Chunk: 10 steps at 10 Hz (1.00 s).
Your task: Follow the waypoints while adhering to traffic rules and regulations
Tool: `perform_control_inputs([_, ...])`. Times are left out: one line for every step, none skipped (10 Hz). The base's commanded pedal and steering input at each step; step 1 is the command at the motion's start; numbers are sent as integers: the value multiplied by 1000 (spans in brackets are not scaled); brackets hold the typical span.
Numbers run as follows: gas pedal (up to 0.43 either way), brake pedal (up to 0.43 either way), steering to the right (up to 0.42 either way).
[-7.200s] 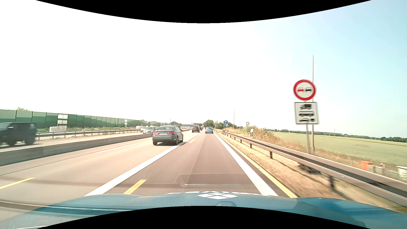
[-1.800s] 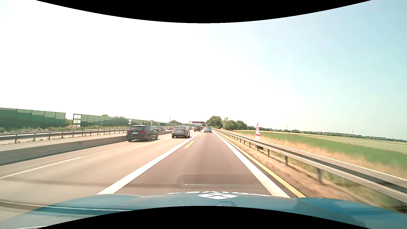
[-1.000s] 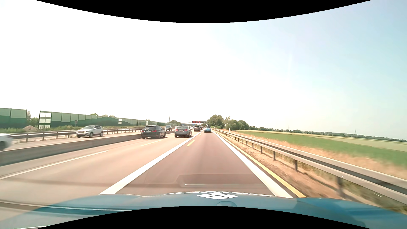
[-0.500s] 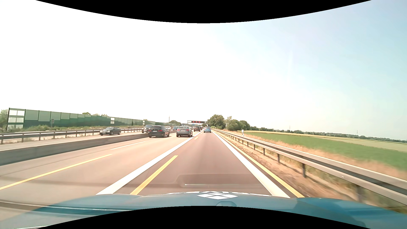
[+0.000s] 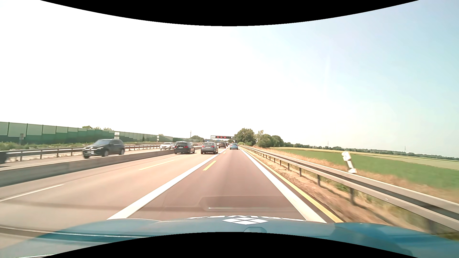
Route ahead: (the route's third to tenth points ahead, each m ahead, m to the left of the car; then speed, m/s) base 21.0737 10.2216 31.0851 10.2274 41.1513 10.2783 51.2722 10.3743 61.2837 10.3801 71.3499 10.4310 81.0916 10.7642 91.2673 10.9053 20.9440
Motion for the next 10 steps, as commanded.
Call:
perform_control_inputs([118, 0, -1])
perform_control_inputs([130, 0, -1])
perform_control_inputs([130, 0, 0])
perform_control_inputs([130, 0, -1])
perform_control_inputs([130, 0, -1])
perform_control_inputs([130, 0, -1])
perform_control_inputs([130, 0, -1])
perform_control_inputs([130, 0, -1])
perform_control_inputs([130, 0, -1])
perform_control_inputs([130, 0, -1])
